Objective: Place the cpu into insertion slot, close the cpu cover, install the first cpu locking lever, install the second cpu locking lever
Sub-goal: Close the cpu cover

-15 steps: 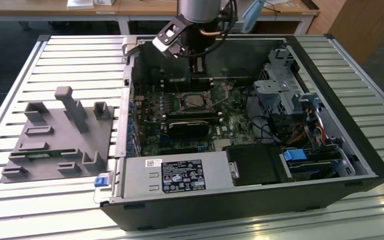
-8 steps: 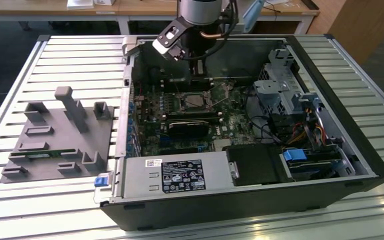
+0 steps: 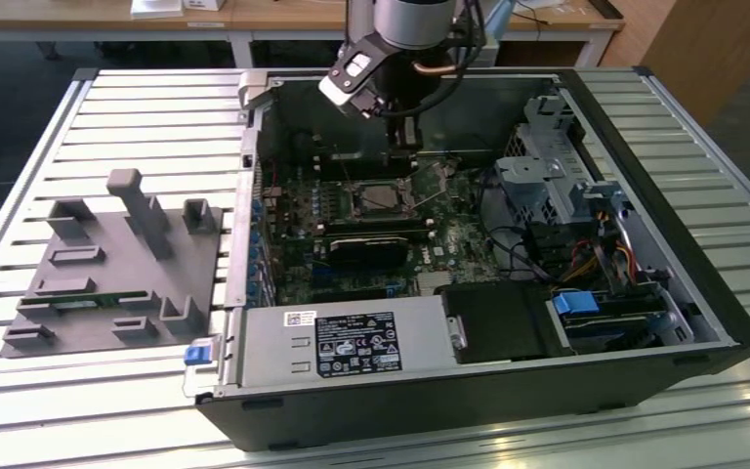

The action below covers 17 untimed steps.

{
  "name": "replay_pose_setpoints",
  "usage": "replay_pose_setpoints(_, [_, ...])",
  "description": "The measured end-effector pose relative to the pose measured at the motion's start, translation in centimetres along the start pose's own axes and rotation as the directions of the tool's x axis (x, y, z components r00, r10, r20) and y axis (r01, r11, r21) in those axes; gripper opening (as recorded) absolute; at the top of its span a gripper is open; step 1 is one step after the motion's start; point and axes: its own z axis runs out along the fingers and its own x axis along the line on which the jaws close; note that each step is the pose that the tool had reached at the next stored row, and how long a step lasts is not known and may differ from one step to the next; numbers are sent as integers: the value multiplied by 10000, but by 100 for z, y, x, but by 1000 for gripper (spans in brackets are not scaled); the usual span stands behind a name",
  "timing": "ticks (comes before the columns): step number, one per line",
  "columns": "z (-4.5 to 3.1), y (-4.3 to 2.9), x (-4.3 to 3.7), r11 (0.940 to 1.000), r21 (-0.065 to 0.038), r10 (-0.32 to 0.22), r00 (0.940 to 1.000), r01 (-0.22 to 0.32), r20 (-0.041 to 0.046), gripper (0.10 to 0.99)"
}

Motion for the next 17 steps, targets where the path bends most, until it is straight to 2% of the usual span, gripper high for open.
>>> replay_pose_setpoints(3, [-1, 63, 0, 10000, 19, 2, 10000, -2, -34, 106])
replay_pose_setpoints(6, [-1, 144, 1, 10000, 39, -2, 9999, 2, -138, 106])
replay_pose_setpoints(7, [-1, 158, 1, 10000, 39, -34, 9999, 35, -150, 106])
replay_pose_setpoints(12, [7, 190, 1, 9991, 45, -423, 9990, 424, -165, 106])
replay_pose_setpoints(17, [39, 261, 0, 9989, 48, -456, 9988, 457, -163, 106])
